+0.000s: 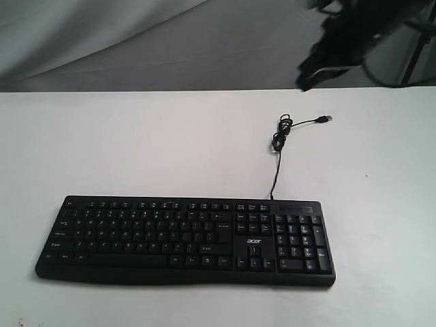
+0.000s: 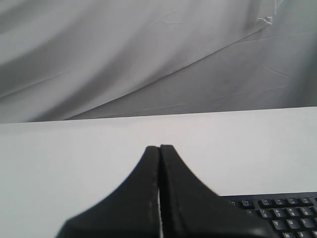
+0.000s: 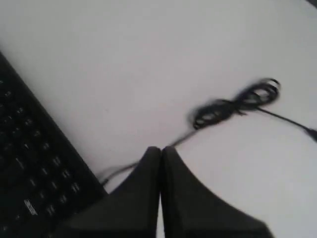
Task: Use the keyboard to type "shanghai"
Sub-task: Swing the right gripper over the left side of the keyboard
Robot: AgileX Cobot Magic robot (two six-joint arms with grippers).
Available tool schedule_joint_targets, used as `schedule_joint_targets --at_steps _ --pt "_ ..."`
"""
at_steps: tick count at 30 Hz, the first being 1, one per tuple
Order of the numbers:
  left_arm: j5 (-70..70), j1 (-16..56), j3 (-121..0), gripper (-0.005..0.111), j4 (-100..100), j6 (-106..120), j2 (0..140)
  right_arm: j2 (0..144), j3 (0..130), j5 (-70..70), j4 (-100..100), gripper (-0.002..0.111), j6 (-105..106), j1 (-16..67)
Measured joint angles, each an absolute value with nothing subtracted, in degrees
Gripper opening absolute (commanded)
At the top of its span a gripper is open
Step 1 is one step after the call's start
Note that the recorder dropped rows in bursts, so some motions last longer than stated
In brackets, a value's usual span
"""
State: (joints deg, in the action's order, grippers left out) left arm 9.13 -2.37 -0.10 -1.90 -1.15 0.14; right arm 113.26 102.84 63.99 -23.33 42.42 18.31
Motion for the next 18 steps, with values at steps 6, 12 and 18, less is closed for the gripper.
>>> schedule_joint_targets --at_steps 6,12,18 --pt "9.1 -2.4 -0.1 0.0 -1.9 -1.2 0.1 119.6 102.8 50.8 -19.0 0.0 42.1 39.4" --pt "9.1 -2.4 -0.1 0.0 -1.9 -1.2 0.1 128.3 110.2 51.0 -13.4 0.0 37.0 51.4" --pt "9.1 -2.4 -0.1 0.0 -1.9 -1.2 0.1 136.2 122.0 55.1 -14.0 0.0 35.6 55.9"
